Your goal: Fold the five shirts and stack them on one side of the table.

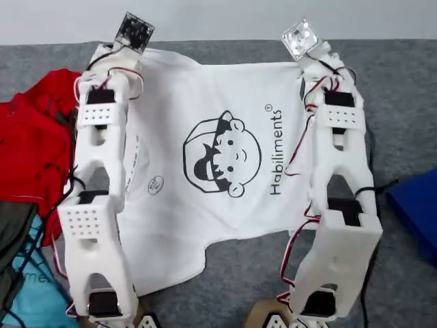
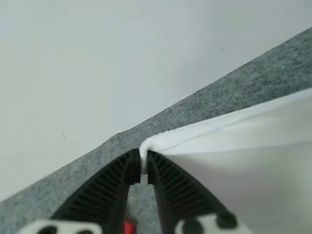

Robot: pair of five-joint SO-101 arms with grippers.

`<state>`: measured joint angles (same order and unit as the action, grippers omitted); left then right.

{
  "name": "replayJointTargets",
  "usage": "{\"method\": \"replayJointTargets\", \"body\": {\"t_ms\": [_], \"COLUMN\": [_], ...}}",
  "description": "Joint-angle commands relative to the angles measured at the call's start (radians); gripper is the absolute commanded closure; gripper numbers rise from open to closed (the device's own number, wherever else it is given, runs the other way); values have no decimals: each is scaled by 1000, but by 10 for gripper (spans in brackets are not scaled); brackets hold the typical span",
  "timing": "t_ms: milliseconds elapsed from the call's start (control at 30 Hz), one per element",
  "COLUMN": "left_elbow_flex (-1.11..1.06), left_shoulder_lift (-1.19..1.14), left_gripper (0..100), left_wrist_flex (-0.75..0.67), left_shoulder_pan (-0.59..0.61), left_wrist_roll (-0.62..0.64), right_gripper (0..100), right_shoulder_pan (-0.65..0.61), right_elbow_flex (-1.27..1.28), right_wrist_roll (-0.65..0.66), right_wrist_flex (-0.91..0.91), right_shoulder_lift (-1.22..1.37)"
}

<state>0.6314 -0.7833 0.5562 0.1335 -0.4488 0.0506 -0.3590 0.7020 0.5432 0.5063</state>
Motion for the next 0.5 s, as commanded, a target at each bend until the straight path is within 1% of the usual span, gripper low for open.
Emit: {"method": "replayJointTargets", "body": {"t_ms": [0,100,267,400,467], "left_elbow_flex": [216,326,447,519,555], "left_shoulder_lift": [-26,-58,-80,-74,-74], "left_gripper": [997,997,998,998,998], "left_wrist_flex": [203,397,706,957,1080], "left_shoulder_pan": [6,3,-21,-51,-71], "left_wrist_roll": [11,11,2,-103,-123], "right_gripper": [988,988,988,988,988], "right_shoulder_pan": [12,12,16,18,18], "right_elbow_flex": [-110,-112,-112,-112,-112], "right_wrist_roll": [12,12,14,14,14], "right_wrist_flex": [81,162,321,463,527], "right_shoulder_lift": [-4,-4,-13,-48,-70]}}
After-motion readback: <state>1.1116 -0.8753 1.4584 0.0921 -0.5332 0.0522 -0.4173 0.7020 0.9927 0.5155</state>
